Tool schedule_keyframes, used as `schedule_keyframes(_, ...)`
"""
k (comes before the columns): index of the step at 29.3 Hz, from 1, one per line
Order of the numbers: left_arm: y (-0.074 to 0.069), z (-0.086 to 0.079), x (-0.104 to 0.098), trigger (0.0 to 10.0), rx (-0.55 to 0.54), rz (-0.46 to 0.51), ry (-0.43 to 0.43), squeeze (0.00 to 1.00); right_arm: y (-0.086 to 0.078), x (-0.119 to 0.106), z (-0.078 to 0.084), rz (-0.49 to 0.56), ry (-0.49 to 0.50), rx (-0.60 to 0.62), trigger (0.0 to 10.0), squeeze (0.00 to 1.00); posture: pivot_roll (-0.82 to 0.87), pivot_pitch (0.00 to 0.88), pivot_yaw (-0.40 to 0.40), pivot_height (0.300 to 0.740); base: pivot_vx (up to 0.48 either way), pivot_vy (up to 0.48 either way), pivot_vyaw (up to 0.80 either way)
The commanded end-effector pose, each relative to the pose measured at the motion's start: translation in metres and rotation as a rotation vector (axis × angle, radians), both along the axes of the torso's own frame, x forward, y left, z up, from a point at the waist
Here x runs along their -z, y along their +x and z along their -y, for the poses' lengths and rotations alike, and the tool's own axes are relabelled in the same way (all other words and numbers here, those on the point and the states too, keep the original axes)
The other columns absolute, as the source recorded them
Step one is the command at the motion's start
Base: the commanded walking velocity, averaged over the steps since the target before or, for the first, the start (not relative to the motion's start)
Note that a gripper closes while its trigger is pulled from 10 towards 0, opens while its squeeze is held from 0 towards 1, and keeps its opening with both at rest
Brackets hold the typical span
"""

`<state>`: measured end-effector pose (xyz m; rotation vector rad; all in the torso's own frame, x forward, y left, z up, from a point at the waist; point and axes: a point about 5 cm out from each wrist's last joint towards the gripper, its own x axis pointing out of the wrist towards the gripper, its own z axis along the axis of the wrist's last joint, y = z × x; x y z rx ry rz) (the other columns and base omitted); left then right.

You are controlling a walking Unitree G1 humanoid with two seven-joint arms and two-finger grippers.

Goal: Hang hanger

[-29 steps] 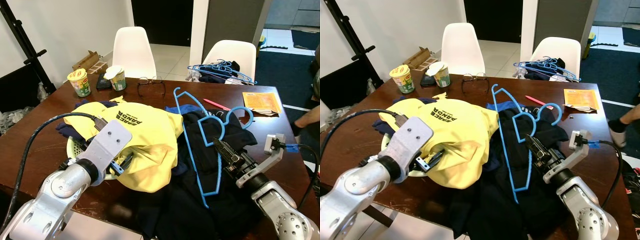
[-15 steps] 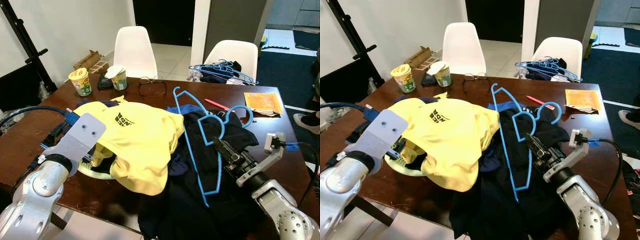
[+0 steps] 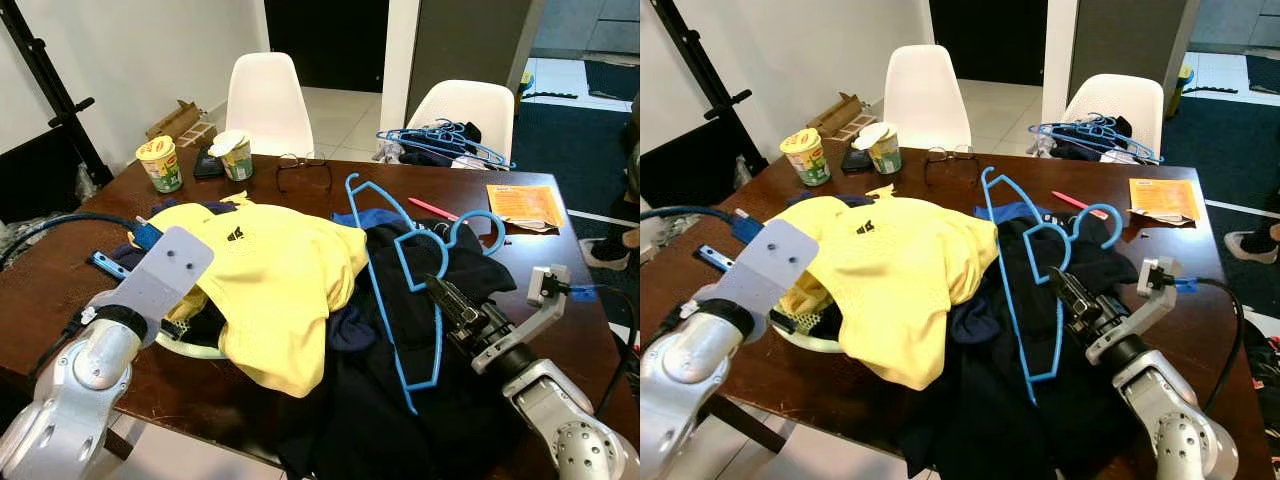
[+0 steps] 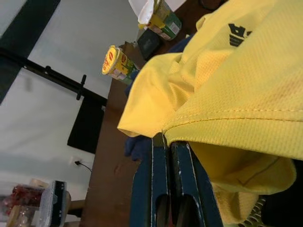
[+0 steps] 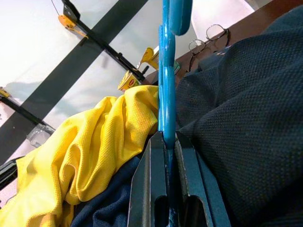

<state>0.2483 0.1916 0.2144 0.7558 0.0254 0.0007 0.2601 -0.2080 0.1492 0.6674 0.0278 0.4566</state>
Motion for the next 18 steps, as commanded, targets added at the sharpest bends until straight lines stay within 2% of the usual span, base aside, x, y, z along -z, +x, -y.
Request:
schedule_keyframes(1, 0.001, -0.002, 0.004, 0.0, -0.017, -0.002, 0.014, 0.00, -0.001, 0.003, -0.003, -0.009, -0.006, -0.014, 10.0, 0.00, -0.02, 0.044, 0.074, 0.740, 0.000, 0.000, 0.00)
schedule_keyframes(7, 0.003, -0.007, -0.001, 0.0, -0.017, 0.020, 0.028, 0.00, -0.001, 0.002, -0.002, -0.009, -0.006, -0.011, 10.0, 0.00, -0.02, 0.048, 0.075, 0.740, 0.000, 0.000, 0.00)
schedule_keyframes(8, 0.008, -0.006, -0.013, 0.0, 0.026, 0.039, -0.054, 0.00, -0.001, 0.002, -0.002, -0.008, -0.004, -0.010, 10.0, 0.00, -0.02, 0.049, 0.075, 0.740, 0.000, 0.000, 0.00)
schedule_keyframes(9, 0.013, -0.001, -0.027, 0.0, 0.116, 0.036, -0.208, 0.00, 0.000, 0.002, -0.002, -0.006, 0.000, -0.008, 10.0, 0.00, -0.02, 0.047, 0.074, 0.740, 0.000, 0.000, 0.00)
schedule_keyframes(11, 0.013, -0.001, -0.027, 0.0, 0.116, 0.036, -0.208, 0.00, 0.000, 0.002, -0.002, -0.006, 0.000, -0.008, 10.0, 0.00, -0.02, 0.047, 0.074, 0.740, 0.000, 0.000, 0.00)
schedule_keyframes(12, 0.014, 0.011, -0.045, 0.0, 0.272, 0.046, -0.307, 0.00, 0.000, 0.002, -0.002, -0.003, 0.003, -0.006, 10.0, 0.00, -0.01, 0.045, 0.076, 0.740, 0.000, 0.000, 0.00)
schedule_keyframes(13, 0.014, 0.011, -0.045, 0.0, 0.272, 0.046, -0.307, 0.00, 0.000, 0.002, -0.002, -0.003, 0.003, -0.006, 10.0, 0.00, -0.01, 0.045, 0.076, 0.740, 0.000, 0.000, 0.00)
schedule_keyframes(14, 0.013, 0.023, -0.064, 0.0, 0.420, 0.053, -0.438, 0.00, 0.001, 0.002, -0.002, 0.000, 0.008, -0.004, 10.0, 0.00, -0.02, 0.043, 0.078, 0.740, 0.000, 0.000, 0.00)
schedule_keyframes(15, 0.013, 0.023, -0.064, 0.0, 0.420, 0.053, -0.438, 0.00, 0.001, 0.002, -0.002, 0.000, 0.008, -0.004, 10.0, 0.00, -0.02, 0.043, 0.078, 0.740, 0.000, 0.000, 0.00)
schedule_keyframes(16, 0.009, 0.033, -0.080, 0.0, 0.561, 0.063, -0.515, 0.00, 0.001, 0.002, -0.003, 0.002, 0.011, -0.002, 10.0, 0.00, -0.02, 0.041, 0.084, 0.740, 0.000, 0.000, 0.00)
schedule_keyframes(17, 0.009, 0.033, -0.080, 0.0, 0.561, 0.063, -0.515, 0.00, 0.001, 0.002, -0.003, 0.002, 0.011, -0.002, 10.0, 0.00, -0.02, 0.041, 0.084, 0.740, 0.000, 0.000, 0.00)
schedule_keyframes(18, 0.007, 0.038, -0.092, 0.0, 0.659, 0.073, -0.567, 0.00, 0.001, 0.002, -0.003, 0.006, 0.014, 0.001, 10.0, 0.00, -0.02, 0.040, 0.087, 0.740, 0.000, 0.000, 0.00)
